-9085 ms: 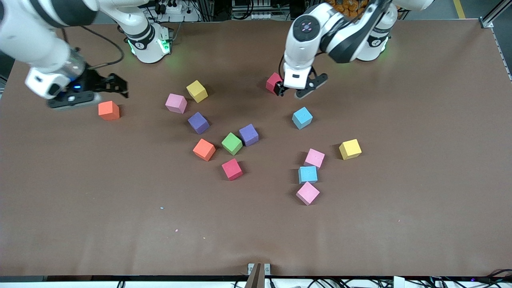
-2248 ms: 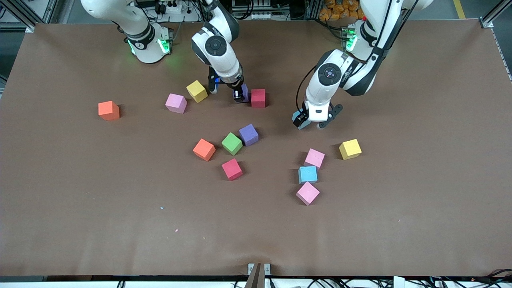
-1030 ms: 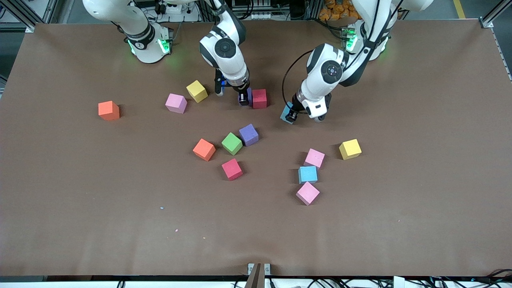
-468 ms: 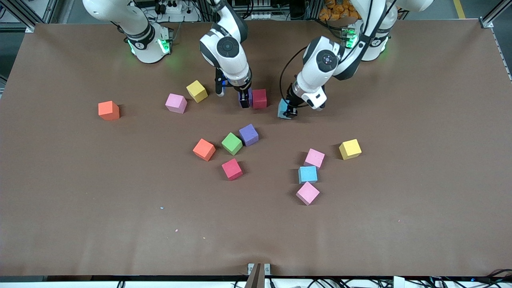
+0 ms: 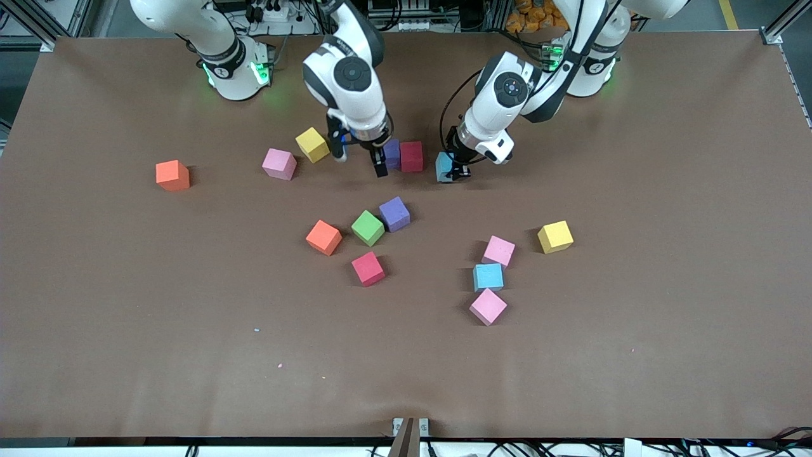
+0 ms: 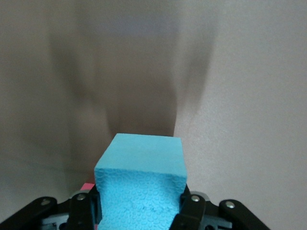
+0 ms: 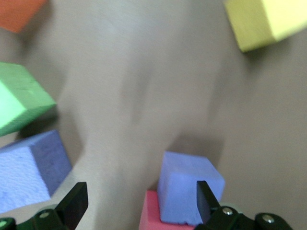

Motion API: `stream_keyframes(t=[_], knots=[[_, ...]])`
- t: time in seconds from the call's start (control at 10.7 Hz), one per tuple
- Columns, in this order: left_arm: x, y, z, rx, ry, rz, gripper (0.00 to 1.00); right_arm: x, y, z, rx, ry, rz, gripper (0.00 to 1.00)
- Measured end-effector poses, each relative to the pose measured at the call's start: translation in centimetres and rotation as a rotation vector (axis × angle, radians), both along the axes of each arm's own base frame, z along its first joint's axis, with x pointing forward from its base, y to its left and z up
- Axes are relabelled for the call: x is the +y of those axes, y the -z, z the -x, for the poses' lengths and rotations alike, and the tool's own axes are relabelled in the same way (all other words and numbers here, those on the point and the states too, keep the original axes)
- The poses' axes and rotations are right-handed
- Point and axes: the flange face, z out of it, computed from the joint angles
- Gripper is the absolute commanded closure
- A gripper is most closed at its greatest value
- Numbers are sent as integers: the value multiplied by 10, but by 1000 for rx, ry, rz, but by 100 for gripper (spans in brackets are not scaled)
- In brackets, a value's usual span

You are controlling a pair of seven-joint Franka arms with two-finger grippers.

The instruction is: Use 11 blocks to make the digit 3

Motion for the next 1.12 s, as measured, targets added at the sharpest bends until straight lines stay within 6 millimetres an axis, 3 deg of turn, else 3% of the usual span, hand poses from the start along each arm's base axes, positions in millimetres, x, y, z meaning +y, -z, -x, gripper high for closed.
stream_keyframes(t=[0.28, 0.56, 0.84, 1.12], knots=[[-5, 4, 10, 11, 6, -8, 100, -27, -5, -38, -39, -300, -27, 0], [-12, 13, 24, 26, 31, -21, 100, -38, -16, -78, -88, -451, -50, 0], [-21, 23, 38, 30, 54, -30, 100, -33, -1, -113, -106, -510, -44, 0], [-27, 25, 43, 26, 67, -29, 100, -53, 11, -136, -106, -577, -36, 0]])
